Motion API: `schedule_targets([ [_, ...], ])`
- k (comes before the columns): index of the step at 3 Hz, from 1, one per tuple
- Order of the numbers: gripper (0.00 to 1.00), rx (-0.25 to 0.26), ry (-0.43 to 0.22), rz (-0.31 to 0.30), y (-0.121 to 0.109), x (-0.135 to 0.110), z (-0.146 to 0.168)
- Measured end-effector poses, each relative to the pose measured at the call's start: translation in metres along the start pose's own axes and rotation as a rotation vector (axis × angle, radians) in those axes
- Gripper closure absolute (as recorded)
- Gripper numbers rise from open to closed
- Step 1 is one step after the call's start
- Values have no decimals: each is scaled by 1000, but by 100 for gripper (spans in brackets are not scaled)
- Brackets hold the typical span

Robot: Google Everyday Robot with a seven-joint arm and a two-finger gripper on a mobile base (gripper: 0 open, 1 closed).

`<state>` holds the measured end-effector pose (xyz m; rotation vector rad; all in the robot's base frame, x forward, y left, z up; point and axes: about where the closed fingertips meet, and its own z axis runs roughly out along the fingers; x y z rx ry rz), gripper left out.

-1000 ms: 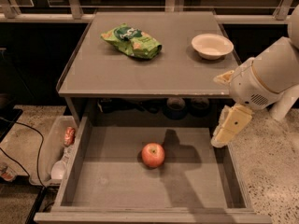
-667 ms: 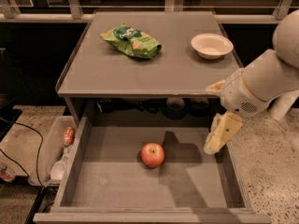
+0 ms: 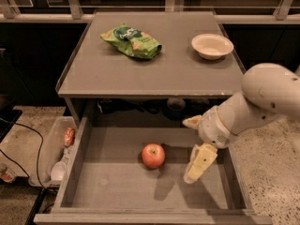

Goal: Pick apple from top drawer and place on counter

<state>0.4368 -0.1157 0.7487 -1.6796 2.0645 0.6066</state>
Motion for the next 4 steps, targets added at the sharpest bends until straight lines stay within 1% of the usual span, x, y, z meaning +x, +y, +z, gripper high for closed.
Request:
schedule_targets([
  [1, 0, -14, -130, -35, 10, 2, 39],
  [2, 0, 46, -232, -70, -7, -4, 71],
  [3, 0, 111, -270, -49, -28, -9, 101],
  [4, 0, 155, -236, -11, -40, -2, 125],
])
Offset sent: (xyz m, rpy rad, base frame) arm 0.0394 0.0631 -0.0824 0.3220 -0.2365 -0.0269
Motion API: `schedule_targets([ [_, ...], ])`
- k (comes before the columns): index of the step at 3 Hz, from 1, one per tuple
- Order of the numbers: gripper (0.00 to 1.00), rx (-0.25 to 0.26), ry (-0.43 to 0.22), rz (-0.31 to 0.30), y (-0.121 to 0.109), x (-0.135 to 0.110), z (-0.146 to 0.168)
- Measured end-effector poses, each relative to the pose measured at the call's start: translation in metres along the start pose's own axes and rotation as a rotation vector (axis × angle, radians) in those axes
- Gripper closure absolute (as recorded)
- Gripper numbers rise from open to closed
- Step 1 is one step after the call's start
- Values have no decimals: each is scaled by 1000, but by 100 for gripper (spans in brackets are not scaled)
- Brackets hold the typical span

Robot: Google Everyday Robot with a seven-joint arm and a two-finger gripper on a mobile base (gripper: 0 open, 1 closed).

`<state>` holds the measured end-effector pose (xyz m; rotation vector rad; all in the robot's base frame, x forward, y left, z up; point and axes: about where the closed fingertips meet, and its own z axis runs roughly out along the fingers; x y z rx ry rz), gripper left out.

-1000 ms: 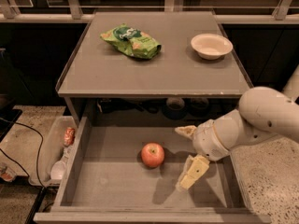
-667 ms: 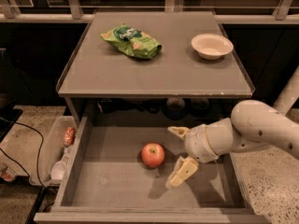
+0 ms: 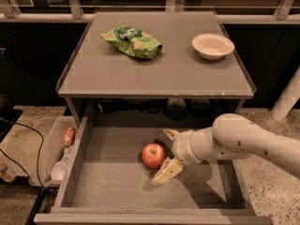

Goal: Pick apple from top drawer and place on counter

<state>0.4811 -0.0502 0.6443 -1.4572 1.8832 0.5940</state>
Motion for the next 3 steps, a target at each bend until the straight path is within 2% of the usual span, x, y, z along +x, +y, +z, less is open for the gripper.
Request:
schedule_targets([
  [1, 0, 31, 45, 37, -5, 14, 18],
  [2, 0, 17, 65, 94, -9, 24, 32],
  [3, 18, 16, 66, 98, -9, 24, 33],
])
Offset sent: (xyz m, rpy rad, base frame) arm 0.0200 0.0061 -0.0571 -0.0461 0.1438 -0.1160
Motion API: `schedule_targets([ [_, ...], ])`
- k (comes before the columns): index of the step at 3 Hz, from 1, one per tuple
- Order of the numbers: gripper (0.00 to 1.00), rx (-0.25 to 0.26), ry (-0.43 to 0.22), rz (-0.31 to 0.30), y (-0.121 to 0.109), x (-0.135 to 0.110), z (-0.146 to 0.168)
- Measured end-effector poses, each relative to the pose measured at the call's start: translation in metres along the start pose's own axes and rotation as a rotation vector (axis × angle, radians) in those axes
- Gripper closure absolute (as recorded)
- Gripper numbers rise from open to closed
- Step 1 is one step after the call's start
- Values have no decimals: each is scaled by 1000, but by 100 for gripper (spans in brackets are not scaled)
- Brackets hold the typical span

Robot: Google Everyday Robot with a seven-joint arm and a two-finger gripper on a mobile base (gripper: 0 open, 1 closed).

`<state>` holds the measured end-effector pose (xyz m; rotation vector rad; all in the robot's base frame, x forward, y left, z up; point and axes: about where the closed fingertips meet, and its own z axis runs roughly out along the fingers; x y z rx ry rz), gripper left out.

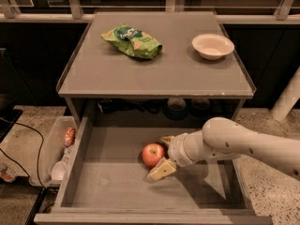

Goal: Pick apple from top drawer and place on counter

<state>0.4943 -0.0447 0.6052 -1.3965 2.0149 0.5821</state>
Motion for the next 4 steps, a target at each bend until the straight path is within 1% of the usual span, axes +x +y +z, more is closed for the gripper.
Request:
schedule_targets([
  [1, 43, 0, 0, 0, 0, 0, 0],
  [2, 65, 0, 0, 0, 0, 0, 0],
  [3, 88, -14, 31, -17, 4, -3, -7],
  [4, 100, -20, 82, -45, 16, -10, -35],
])
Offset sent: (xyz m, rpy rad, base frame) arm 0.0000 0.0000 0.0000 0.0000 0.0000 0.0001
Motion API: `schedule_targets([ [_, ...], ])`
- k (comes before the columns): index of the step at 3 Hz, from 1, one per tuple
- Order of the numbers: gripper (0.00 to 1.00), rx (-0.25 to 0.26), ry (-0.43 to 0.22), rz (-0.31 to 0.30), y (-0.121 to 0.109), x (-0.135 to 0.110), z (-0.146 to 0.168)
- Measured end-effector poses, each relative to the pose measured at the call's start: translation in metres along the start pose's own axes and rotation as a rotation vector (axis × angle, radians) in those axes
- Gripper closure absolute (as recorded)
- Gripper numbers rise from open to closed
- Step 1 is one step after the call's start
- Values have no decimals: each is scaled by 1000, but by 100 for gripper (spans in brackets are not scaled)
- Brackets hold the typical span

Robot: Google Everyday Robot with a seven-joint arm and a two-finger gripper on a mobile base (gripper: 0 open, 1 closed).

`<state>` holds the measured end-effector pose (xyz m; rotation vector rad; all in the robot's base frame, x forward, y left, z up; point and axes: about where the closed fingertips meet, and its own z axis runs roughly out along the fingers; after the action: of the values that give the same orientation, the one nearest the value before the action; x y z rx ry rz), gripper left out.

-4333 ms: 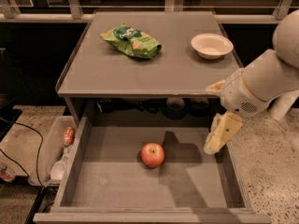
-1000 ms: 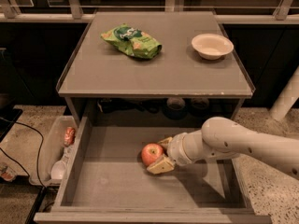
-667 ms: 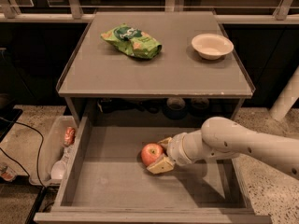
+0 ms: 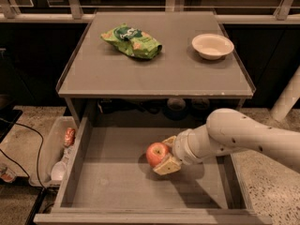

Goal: Pick apple from top drawer and place on counter

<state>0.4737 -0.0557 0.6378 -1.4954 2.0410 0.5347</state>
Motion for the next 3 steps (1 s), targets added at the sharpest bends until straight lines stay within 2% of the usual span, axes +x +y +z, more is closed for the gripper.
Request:
schedule_targets([
  [1, 100, 9, 10, -50, 11, -27, -46],
  [2, 100, 19, -25, -113, 24, -68, -101],
  [3, 100, 10, -37, -160, 39, -97, -139],
])
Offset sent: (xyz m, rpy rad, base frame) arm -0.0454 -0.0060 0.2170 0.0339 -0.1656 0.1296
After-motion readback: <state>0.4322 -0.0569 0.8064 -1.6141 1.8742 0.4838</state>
